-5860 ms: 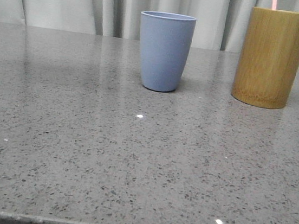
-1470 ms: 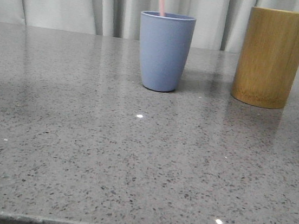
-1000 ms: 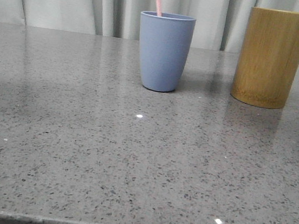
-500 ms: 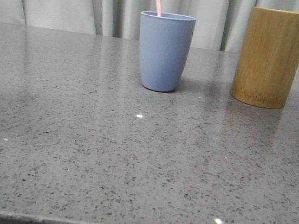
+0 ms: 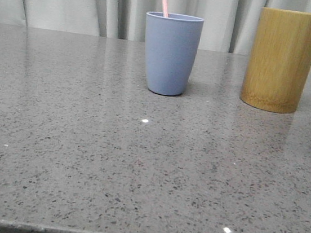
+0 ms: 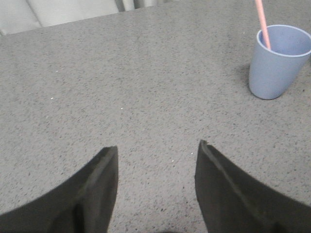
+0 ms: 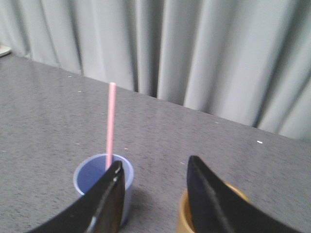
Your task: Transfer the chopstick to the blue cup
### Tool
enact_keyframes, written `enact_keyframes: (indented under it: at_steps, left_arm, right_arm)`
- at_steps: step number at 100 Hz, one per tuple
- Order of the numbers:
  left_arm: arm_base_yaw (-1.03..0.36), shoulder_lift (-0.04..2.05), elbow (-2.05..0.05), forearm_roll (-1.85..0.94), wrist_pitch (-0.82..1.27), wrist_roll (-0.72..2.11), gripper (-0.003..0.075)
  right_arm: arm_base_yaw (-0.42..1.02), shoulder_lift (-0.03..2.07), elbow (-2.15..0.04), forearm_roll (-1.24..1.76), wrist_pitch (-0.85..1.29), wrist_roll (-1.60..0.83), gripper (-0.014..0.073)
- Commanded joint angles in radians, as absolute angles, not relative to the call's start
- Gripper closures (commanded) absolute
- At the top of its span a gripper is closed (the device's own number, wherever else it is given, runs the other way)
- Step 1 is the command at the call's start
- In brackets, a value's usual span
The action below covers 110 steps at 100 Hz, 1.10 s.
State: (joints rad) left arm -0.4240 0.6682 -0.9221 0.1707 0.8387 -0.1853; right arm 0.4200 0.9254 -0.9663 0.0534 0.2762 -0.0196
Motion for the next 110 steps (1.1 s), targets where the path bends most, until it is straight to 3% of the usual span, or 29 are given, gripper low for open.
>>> enact_keyframes:
  at_steps: [1,13,27,57,63,110]
  left_arm:
    - [-0.421,0.636,-0.921,0.194,0.761,-0.205,0.0365]
    - [-0.421,0.584,-0.881,0.219,0.761,-0.252,0.0377]
    - [-0.421,0.526,-0.833,0.277,0.765,-0.289,0.0463]
    - [-0.421,0.381,-0.733,0.287,0.772,-0.300,0.0741]
    - [-0.421,0.345,-0.710,0.287,0.775,-0.300,0.0739]
    - [-0.421,0.128,-0.577,0.287,0.794,-0.300,0.0739]
  right_arm:
    - [0.374,0.849,-0.938,0.044,0.189,-0.027,0.0265]
    - [0.333,0.761,-0.863,0.044,0.197,-0.027,0.0265]
    - [0.294,0.662,-0.788,0.044,0.232,-0.027,0.0283]
    - [0.241,0.478,-0.662,0.044,0.289,-0.027,0.0620]
    - [0.241,0.445,-0.643,0.044,0.301,-0.027,0.0671]
    - [0.241,0.271,-0.498,0.044,0.309,-0.027,0.0659]
